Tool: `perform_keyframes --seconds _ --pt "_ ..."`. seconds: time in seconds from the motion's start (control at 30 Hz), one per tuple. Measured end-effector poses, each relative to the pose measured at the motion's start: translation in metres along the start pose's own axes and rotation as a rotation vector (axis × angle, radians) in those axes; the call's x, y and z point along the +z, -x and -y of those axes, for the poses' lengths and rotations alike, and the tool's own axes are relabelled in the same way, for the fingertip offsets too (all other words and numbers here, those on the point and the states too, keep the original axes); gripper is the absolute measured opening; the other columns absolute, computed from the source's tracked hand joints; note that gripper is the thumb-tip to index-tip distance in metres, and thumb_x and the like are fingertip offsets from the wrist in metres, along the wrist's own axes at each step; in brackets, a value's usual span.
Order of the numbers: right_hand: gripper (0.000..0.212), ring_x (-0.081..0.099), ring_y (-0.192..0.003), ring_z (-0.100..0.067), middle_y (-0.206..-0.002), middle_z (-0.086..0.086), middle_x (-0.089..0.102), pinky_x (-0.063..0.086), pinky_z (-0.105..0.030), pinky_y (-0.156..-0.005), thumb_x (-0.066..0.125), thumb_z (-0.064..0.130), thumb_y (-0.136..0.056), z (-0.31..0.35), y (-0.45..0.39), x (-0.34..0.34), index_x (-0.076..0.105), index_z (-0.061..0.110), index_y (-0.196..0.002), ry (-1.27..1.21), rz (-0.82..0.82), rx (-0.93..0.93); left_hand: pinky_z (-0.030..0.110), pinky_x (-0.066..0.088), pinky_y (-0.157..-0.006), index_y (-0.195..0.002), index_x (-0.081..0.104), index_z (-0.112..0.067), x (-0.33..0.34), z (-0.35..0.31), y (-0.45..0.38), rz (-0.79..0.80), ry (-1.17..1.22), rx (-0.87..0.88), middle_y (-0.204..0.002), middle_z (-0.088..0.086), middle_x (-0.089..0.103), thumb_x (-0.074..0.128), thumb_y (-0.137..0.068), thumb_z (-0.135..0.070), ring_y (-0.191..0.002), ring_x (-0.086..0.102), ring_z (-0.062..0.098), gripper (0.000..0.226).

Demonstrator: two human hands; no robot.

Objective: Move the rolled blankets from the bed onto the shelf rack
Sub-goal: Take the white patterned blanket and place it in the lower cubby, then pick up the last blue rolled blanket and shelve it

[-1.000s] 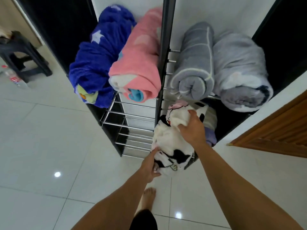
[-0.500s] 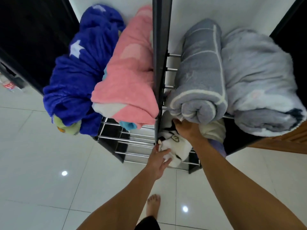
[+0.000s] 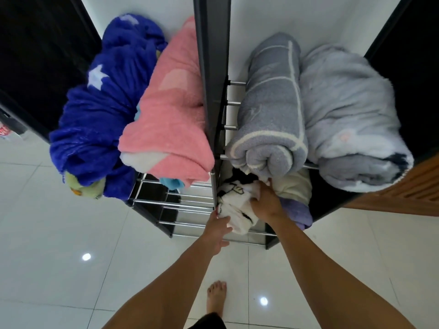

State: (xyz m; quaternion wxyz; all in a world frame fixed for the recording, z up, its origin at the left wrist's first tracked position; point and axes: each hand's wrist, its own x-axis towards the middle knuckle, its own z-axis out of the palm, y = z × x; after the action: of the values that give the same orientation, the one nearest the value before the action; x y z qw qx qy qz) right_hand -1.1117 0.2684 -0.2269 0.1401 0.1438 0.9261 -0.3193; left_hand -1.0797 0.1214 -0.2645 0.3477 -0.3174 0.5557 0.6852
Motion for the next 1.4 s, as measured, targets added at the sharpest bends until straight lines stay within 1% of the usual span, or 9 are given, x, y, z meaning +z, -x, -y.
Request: perform_keyframes --seconds 0.13,0.27,0.47,0.53,0.67,0.83,1.0,1.2,1.4 --pt "0.059 0.045 -0.129 -0.032 -0.142 -0.018 0.046 0.033 -0.031 -0.105 0.055 0.011 -0.086 -0.016 0.036 0.002 0.035 0.004 -0.141 -0.047 -0.015 0.047 0.027 0.034 -0.064 -0.127 0.046 -0.015 0.006 0.002 0.013 -0.135 -0.176 0.051 -0.105 0.005 0.058 0.05 -0.094 -0.021 -0.086 0.054 0.018 0.034" --pt "0.058 0.045 -0.127 -0.032 -0.139 -0.018 0.047 0.035 -0.03 -0.102 0.052 0.008 -0.087 -0.042 0.084 -0.002 0.034 0.007 -0.142 -0.126 -0.002 0.085 0.031 0.039 -0.086 -0.129 0.047 -0.009 0.022 0.017 0.035 -0.161 -0.311 0.157 -0.129 0.014 0.057 0.053 -0.092 -0.017 -0.112 0.057 0.028 0.039" --pt "0.05 0.054 -0.115 -0.032 -0.13 -0.015 0.055 0.033 -0.021 -0.08 0.051 0.014 -0.091 -0.089 0.172 -0.012 0.034 0.01 -0.138 -0.249 0.02 0.189 0.026 0.036 -0.06 -0.108 0.045 -0.02 0.054 0.054 0.102 0.026 -0.581 0.147 -0.098 -0.002 0.051 0.036 -0.099 -0.017 -0.09 0.059 0.019 0.013" --pt "0.049 0.054 -0.111 -0.03 -0.129 -0.016 0.054 0.034 -0.02 -0.08 0.053 0.018 -0.093 -0.106 0.209 -0.02 0.034 0.01 -0.137 -0.306 -0.012 0.225 0.024 0.038 -0.058 -0.114 0.049 -0.02 0.069 0.071 0.131 0.107 -0.651 0.158 -0.096 -0.002 0.053 0.038 -0.097 -0.016 -0.079 0.062 0.015 0.02" --pt "0.05 0.054 -0.108 -0.027 -0.13 -0.017 0.054 0.041 -0.026 -0.083 0.054 0.022 -0.093 -0.156 0.293 -0.04 0.034 0.014 -0.138 -0.479 -0.136 0.36 0.022 0.037 -0.054 -0.088 0.053 -0.02 0.103 0.105 0.188 0.26 -0.802 0.223 -0.08 0.0 0.056 0.044 -0.094 -0.008 -0.064 0.055 0.012 0.016" --pt "0.038 0.064 -0.088 -0.023 -0.101 -0.009 0.063 0.048 -0.03 -0.073 0.057 0.018 -0.088 -0.236 0.437 -0.048 0.046 0.012 -0.124 -0.699 -0.436 0.602 0.03 0.045 -0.072 -0.094 0.058 -0.019 0.165 0.169 0.246 0.514 -1.053 0.278 -0.1 0.004 0.062 0.051 -0.096 -0.029 -0.079 0.061 0.017 0.012" --pt "0.015 0.058 -0.056 -0.015 -0.07 -0.004 0.061 0.05 -0.022 -0.056 0.056 0.013 -0.092 -0.268 0.606 -0.01 0.057 0.002 -0.102 -0.888 -1.107 0.795 0.028 0.047 -0.073 -0.097 0.058 -0.018 0.209 0.275 0.314 0.867 -1.361 0.316 -0.094 0.001 0.063 0.054 -0.095 -0.034 -0.079 0.062 0.015 0.017" --pt "0.014 0.057 -0.044 -0.006 -0.068 -0.01 0.059 0.047 -0.022 -0.049 0.052 0.016 -0.094 -0.25 0.795 0.091 0.057 0.003 -0.095 -1.158 -1.556 1.1 0.024 0.039 -0.062 -0.075 0.053 -0.022 0.186 0.437 0.403 1.301 -1.665 0.286 -0.081 -0.001 0.062 0.055 -0.094 -0.03 -0.064 0.057 0.011 0.02" --pt "0.004 0.054 -0.062 -0.018 -0.078 -0.008 0.057 0.044 -0.027 -0.058 0.05 0.012 -0.094 -0.235 0.948 0.199 0.051 0.01 -0.097 -1.44 -1.872 1.368 0.021 0.036 -0.049 -0.063 0.053 -0.02 0.162 0.587 0.479 1.645 -1.981 0.495 -0.066 0.002 0.06 0.058 -0.091 -0.026 -0.057 0.056 0.014 0.029"
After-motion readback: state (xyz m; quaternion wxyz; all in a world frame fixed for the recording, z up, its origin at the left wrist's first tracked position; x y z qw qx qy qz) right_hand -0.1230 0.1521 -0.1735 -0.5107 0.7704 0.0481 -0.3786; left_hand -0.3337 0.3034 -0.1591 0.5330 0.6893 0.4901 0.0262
